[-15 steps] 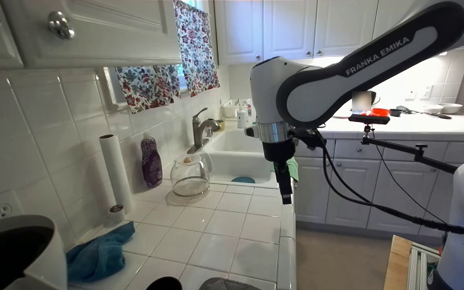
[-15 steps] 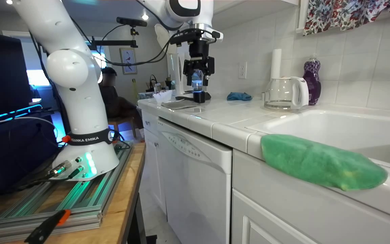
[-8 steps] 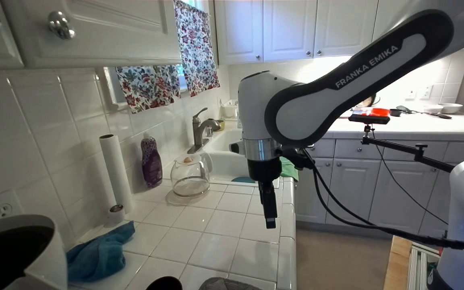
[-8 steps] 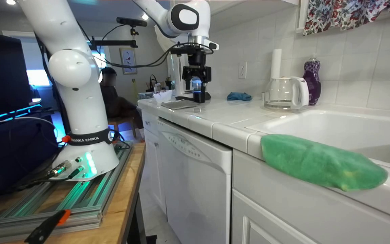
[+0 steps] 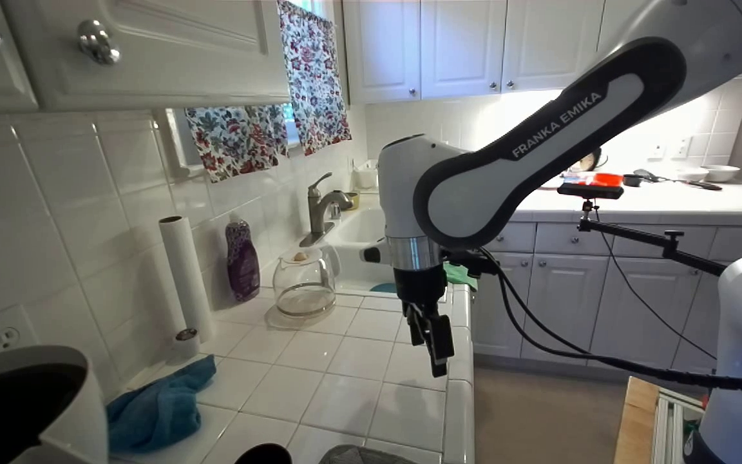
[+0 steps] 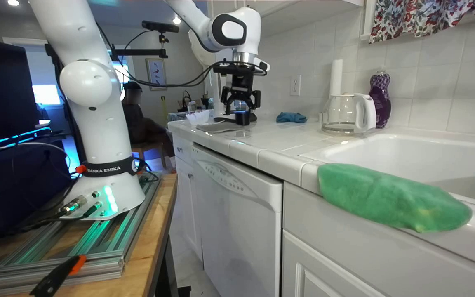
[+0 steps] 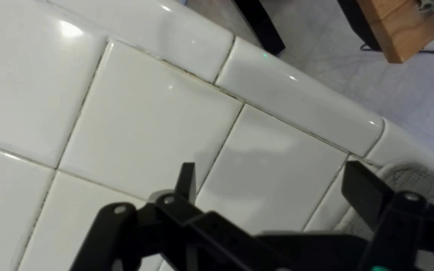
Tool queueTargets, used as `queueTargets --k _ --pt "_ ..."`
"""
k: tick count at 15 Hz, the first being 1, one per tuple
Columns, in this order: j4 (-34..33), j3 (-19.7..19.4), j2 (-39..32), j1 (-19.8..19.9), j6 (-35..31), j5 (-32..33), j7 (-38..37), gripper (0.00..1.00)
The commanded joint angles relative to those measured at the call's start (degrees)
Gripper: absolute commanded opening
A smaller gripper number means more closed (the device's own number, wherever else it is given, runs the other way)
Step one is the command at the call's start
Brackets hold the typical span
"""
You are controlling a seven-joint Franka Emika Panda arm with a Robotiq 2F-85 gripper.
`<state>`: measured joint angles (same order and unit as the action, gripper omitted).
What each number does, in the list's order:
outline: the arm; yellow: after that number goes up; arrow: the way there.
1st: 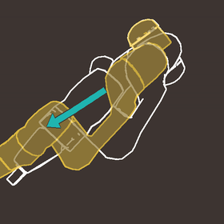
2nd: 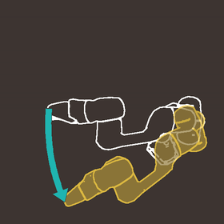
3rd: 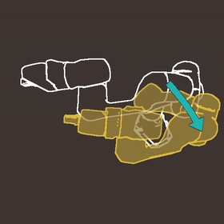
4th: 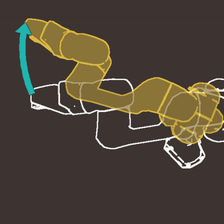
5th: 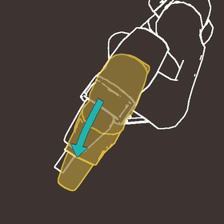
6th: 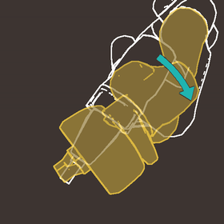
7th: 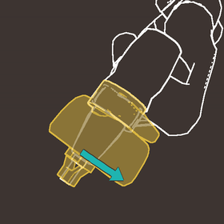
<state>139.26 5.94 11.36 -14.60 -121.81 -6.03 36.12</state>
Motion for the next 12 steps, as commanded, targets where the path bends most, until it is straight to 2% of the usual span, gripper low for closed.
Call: queueTargets --k 1,2,7,12 --pt "-1.4 -0.4 -0.3 0.0 1.1 -1.2 9.4 1.00" --pt "-0.3 0.5 0.0 0.5 0.1 -0.5 5.1 1.00" --pt "-0.5 0.4 0.0 0.5 0.1 -0.5 8.0 1.00" --pt "-1.2 1.8 -4.1 -1.6 -8.0 -11.3 6.2 1.00"
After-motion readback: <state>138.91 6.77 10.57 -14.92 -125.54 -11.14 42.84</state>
